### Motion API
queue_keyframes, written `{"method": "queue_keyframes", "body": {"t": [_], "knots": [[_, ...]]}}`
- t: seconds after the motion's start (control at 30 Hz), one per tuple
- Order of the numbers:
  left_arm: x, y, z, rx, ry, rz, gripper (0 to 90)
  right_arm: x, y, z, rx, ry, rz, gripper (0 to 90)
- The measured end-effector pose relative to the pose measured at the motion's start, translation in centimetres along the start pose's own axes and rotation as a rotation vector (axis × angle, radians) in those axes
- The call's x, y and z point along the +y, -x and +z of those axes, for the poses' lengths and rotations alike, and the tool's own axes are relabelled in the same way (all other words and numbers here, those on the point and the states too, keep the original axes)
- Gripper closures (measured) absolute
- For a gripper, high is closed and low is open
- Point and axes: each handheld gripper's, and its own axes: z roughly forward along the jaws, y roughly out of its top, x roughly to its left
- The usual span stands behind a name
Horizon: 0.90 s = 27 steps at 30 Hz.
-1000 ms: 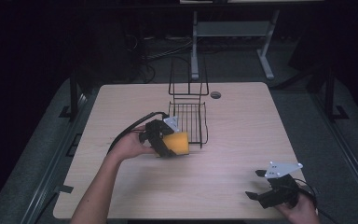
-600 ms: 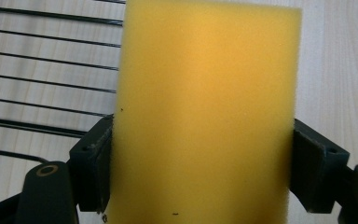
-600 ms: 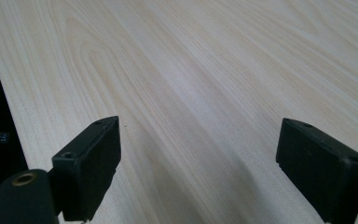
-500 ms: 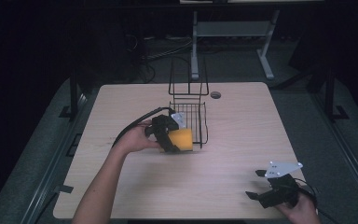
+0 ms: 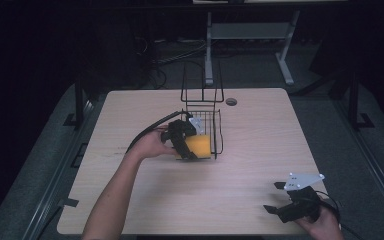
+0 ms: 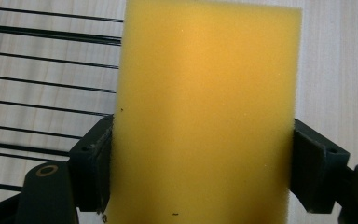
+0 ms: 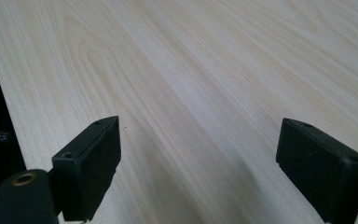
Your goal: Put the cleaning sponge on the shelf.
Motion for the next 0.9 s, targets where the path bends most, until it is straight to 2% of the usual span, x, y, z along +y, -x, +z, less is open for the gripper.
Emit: {"method": "queue_keyframes", "body": {"t": [0.17, 0.33, 0.4, 0.6, 0.7, 0.83, 0.9], "knots": [[0.1, -0.3, 0.2, -0.006, 0.001, -0.001, 21.4, 0.0, 0.1, 0.0, 0.002, 0.001, 0.003, 13.3], [0.9, -0.8, 0.1, -0.003, -0.015, 0.028, 21.4, 0.0, 0.1, 0.0, -0.001, 0.001, 0.001, 13.3], [0.9, -1.0, 0.2, -0.003, -0.001, 0.022, 21.4, 0.0, 0.1, 0.0, 0.0, 0.001, 0.001, 13.3], [0.9, -1.2, 0.6, -0.001, -0.009, 0.018, 21.3, 0.0, 0.1, 0.0, 0.001, 0.001, 0.001, 13.3], [0.9, -1.6, 0.8, -0.006, 0.004, 0.014, 21.3, 0.0, 0.2, 0.0, -0.001, 0.002, 0.0, 13.3], [1.1, -1.9, 0.7, -0.002, -0.014, 0.015, 21.3, 0.0, 0.2, 0.1, -0.003, 0.002, 0.002, 13.3], [1.4, -2.0, 0.6, 0.0, -0.007, 0.018, 21.3, 0.0, 0.1, 0.1, -0.001, 0.004, 0.005, 13.3]]}}
